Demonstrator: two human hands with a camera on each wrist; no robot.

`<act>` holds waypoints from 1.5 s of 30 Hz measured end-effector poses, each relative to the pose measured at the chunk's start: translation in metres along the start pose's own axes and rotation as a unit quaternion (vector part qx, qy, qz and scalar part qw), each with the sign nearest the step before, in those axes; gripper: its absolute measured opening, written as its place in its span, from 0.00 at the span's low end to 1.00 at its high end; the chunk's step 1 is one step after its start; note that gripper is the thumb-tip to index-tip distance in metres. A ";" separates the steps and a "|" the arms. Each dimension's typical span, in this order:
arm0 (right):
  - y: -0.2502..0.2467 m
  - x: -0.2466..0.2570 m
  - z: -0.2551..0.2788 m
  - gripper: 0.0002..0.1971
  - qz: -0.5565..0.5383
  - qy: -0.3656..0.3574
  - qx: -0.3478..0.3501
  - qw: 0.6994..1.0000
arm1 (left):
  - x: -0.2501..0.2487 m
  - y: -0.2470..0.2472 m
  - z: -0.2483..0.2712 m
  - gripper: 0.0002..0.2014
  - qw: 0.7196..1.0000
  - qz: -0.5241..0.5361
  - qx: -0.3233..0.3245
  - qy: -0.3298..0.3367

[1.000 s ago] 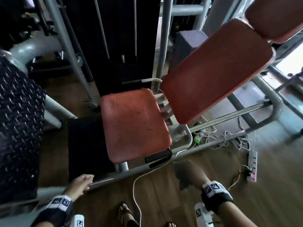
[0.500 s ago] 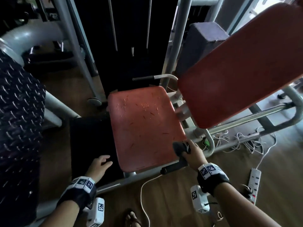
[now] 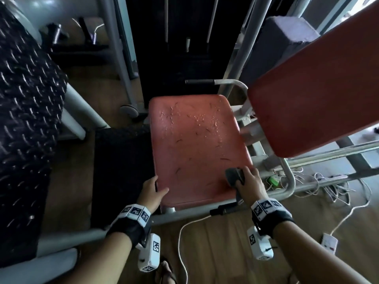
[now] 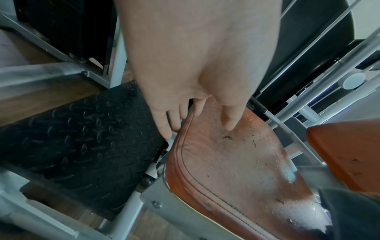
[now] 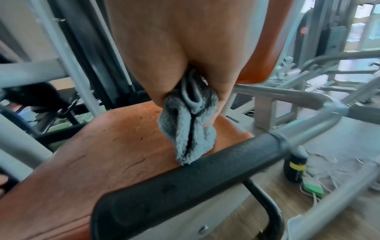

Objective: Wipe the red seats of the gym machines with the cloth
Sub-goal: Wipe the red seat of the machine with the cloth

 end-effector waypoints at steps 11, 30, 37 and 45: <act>0.070 0.037 -0.004 0.20 0.163 -0.294 0.025 0.942 | 0.019 0.015 -0.003 0.38 0.995 -0.003 -0.090 0.052; 0.057 0.029 -0.004 0.21 0.232 -0.640 0.018 0.732 | 0.026 0.025 0.002 0.45 0.978 -0.061 -0.182 0.081; 0.062 0.025 -0.020 0.25 0.283 -0.682 0.076 0.670 | 0.024 0.023 0.006 0.44 0.982 0.007 -0.180 0.059; 0.050 0.017 -0.023 0.28 0.258 -0.688 0.084 0.673 | 0.020 0.024 0.009 0.44 0.983 0.027 -0.179 0.010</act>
Point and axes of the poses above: each hand's wrist, its own z-axis away from the middle knuckle, its own y-axis out of the palm, x = y × z, the point moved 6 cm from there along -z, towards the middle knuckle, and after that the axes turned 4 degrees about -x, right-handed, at the moved point
